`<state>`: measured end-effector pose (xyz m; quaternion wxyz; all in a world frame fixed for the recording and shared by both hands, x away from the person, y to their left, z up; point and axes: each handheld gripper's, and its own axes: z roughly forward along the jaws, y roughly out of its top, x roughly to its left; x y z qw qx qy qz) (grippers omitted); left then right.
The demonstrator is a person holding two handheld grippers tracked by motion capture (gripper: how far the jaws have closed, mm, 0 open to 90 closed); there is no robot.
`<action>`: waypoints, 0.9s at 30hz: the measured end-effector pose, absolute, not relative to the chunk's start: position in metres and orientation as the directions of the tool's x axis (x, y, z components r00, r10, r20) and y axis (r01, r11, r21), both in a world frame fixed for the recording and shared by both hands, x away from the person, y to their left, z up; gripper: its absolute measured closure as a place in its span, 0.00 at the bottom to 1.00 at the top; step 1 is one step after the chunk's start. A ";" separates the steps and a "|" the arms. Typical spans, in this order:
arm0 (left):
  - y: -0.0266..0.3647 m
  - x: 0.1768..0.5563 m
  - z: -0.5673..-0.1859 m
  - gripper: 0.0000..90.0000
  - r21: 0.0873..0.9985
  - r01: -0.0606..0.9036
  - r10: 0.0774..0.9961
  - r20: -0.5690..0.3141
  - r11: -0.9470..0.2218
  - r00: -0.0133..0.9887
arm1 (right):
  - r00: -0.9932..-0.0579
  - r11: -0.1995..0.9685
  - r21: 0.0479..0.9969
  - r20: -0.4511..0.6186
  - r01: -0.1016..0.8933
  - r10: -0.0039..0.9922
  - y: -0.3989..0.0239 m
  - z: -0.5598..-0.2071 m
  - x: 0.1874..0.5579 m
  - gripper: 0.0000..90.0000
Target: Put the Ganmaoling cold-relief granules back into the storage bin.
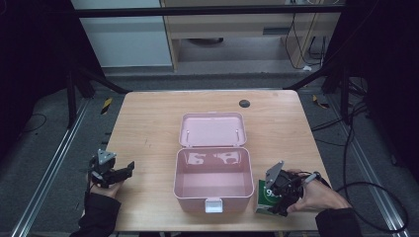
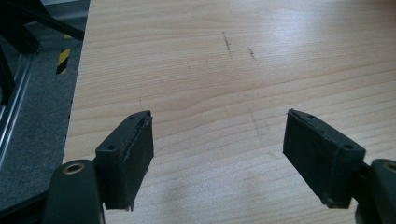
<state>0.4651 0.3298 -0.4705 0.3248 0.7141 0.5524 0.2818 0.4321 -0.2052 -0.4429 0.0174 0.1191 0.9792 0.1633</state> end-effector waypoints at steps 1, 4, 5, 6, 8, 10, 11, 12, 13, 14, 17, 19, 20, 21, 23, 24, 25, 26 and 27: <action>0.330 0.465 -0.470 0.27 0.775 0.606 0.972 0.044 -0.179 0.231 | -0.969 0.917 0.325 -0.002 0.232 0.246 -0.206 -0.442 0.431 0.18; 0.330 0.465 -0.471 0.27 0.774 0.606 0.972 0.045 -0.181 0.232 | -0.968 0.915 0.329 -0.011 0.232 0.249 -0.209 -0.440 0.431 0.18; 0.330 0.465 -0.471 0.27 0.774 0.606 0.972 0.045 -0.181 0.232 | -0.966 0.911 0.334 -0.006 0.241 0.258 -0.210 -0.439 0.431 0.18; 0.330 0.465 -0.471 0.27 0.775 0.606 0.972 0.045 -0.181 0.232 | -0.966 0.910 0.339 -0.010 0.239 0.258 -0.211 -0.436 0.431 0.18; 0.330 0.465 -0.471 0.27 0.775 0.606 0.972 0.044 -0.180 0.231 | -0.965 0.905 0.353 -0.021 0.238 0.262 -0.214 -0.431 0.430 0.18; 0.329 0.465 -0.471 0.27 0.774 0.607 0.972 0.045 -0.181 0.232 | -0.965 0.902 0.362 -0.023 0.236 0.262 -0.216 -0.424 0.429 0.18; 0.329 0.465 -0.470 0.27 0.774 0.606 0.971 0.045 -0.182 0.233 | -0.963 0.899 0.369 -0.030 0.237 0.266 -0.217 -0.421 0.429 0.18; 0.329 0.465 -0.470 0.27 0.774 0.606 0.971 0.046 -0.182 0.234 | -0.964 0.898 0.372 -0.035 0.233 0.264 -0.218 -0.417 0.429 0.18; 0.329 0.465 -0.470 0.27 0.774 0.606 0.971 0.045 -0.182 0.234 | -0.962 0.896 0.377 -0.037 0.236 0.269 -0.218 -0.413 0.428 0.18; 0.329 0.465 -0.470 0.27 0.774 0.606 0.971 0.045 -0.182 0.235 | -0.964 0.895 0.384 -0.045 0.227 0.263 -0.220 -0.410 0.429 0.18; 0.330 0.465 -0.470 0.27 0.775 0.606 0.972 0.042 -0.178 0.232 | -0.960 0.884 0.409 -0.059 0.226 0.272 -0.223 -0.399 0.429 0.18; 0.330 0.465 -0.470 0.27 0.775 0.607 0.972 0.041 -0.177 0.232 | -0.959 0.880 0.422 -0.069 0.220 0.274 -0.225 -0.392 0.430 0.18; 0.330 0.465 -0.470 0.27 0.775 0.606 0.972 0.041 -0.178 0.232 | -0.958 0.877 0.425 -0.074 0.222 0.278 -0.226 -0.389 0.430 0.18; 0.330 0.465 -0.470 0.27 0.775 0.606 0.972 0.041 -0.178 0.232 | -0.957 0.877 0.428 -0.079 0.219 0.277 -0.227 -0.385 0.430 0.18; 0.330 0.465 -0.470 0.27 0.775 0.607 0.972 0.042 -0.179 0.233 | -0.957 0.876 0.432 -0.088 0.213 0.277 -0.228 -0.378 0.430 0.18; 0.330 0.465 -0.470 0.27 0.774 0.607 0.971 0.042 -0.180 0.234 | -0.957 0.876 0.434 -0.096 0.208 0.274 -0.228 -0.374 0.430 0.18; 0.329 0.465 -0.470 0.27 0.774 0.607 0.971 0.043 -0.180 0.234 | -0.956 0.875 0.438 -0.099 0.208 0.277 -0.229 -0.370 0.430 0.18; 0.329 0.465 -0.470 0.27 0.774 0.607 0.971 0.043 -0.180 0.234 | -0.957 0.875 0.440 -0.102 0.203 0.273 -0.229 -0.366 0.430 0.18; 0.330 0.465 -0.470 0.27 0.774 0.607 0.971 0.043 -0.180 0.234 | -0.955 0.874 0.442 -0.106 0.203 0.275 -0.229 -0.362 0.430 0.18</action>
